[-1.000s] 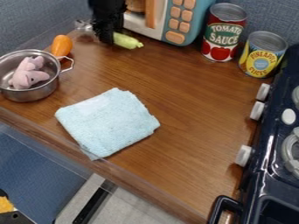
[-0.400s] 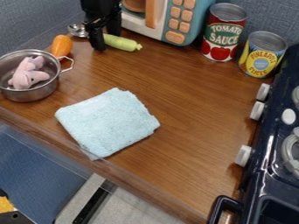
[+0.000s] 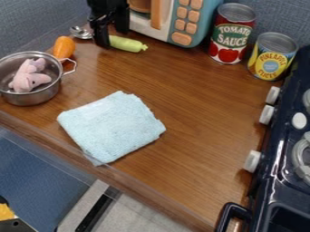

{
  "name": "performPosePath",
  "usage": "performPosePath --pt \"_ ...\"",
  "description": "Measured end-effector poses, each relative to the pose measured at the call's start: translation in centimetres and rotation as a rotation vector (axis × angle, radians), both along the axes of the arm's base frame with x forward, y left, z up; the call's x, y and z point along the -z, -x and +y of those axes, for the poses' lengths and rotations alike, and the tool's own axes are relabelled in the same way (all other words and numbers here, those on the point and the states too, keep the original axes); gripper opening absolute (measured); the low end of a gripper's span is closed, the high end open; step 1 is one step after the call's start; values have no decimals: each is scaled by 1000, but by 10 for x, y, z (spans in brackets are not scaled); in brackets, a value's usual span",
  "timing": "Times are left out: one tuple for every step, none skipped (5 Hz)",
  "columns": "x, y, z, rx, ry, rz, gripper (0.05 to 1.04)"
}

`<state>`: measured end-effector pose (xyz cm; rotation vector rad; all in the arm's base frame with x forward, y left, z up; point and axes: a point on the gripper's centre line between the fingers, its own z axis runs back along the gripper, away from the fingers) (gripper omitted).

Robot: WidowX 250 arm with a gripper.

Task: Move the yellow spoon to the top left of the table

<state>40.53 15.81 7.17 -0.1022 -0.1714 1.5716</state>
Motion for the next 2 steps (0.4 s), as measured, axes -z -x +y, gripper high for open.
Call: performPosePath --pt "-41 -2 -8 55 -114 -63 1000" --pt "-46 -4 -12 66 -122 -73 1000"
